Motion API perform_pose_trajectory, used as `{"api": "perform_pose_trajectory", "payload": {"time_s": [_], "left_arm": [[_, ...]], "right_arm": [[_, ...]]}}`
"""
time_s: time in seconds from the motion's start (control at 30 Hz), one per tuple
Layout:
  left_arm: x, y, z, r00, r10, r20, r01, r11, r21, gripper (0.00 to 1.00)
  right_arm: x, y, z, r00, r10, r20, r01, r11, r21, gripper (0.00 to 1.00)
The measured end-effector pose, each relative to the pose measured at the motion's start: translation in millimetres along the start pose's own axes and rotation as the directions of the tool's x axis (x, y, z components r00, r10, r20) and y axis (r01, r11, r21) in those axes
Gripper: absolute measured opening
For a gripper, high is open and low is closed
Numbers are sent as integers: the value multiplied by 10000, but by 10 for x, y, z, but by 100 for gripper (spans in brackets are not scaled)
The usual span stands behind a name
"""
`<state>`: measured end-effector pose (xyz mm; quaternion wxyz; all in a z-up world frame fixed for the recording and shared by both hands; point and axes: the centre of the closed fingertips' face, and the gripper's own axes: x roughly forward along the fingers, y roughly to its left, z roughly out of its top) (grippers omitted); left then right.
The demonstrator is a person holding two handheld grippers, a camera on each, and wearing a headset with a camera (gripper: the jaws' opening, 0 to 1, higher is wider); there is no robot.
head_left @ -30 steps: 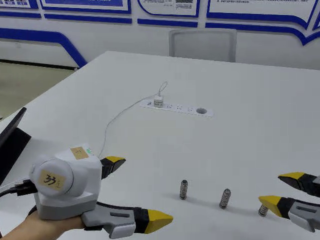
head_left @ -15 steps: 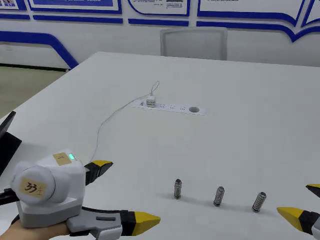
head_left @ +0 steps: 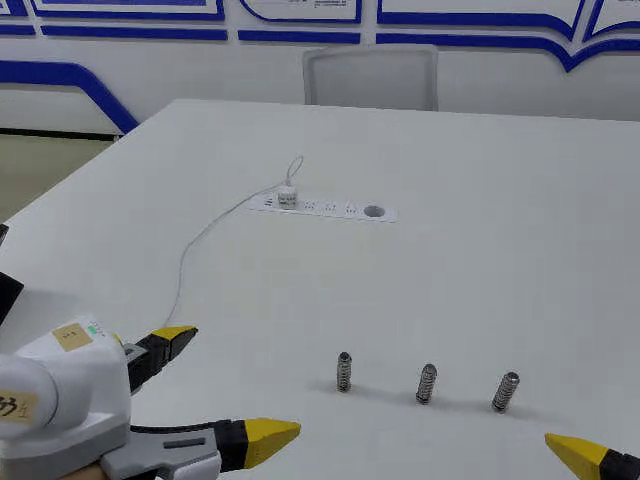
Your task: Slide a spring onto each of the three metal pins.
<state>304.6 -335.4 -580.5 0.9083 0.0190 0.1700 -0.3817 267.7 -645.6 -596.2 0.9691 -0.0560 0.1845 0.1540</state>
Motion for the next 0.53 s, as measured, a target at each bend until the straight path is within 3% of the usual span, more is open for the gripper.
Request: {"api": "perform_pose_trajectory", "payload": {"time_s": [0.17, 0.37, 0.53], "left_arm": [[-5, -17, 26, 9996, 132, 257, -126, 9997, -214, 100], [9, -49, -9, 9997, 118, 207, -112, 9996, -274, 100], [17, -22, -23, 9993, 298, 233, -292, 9992, -266, 100]], "right_arm": [[-22, 27, -83, 9998, -179, 15, 178, 9991, 374, 87], [-26, 18, -203, 9995, -303, -133, 310, 9981, 541, 92], [-41, -48, -253, 9974, -697, -155, 709, 9932, 921, 98]]}}
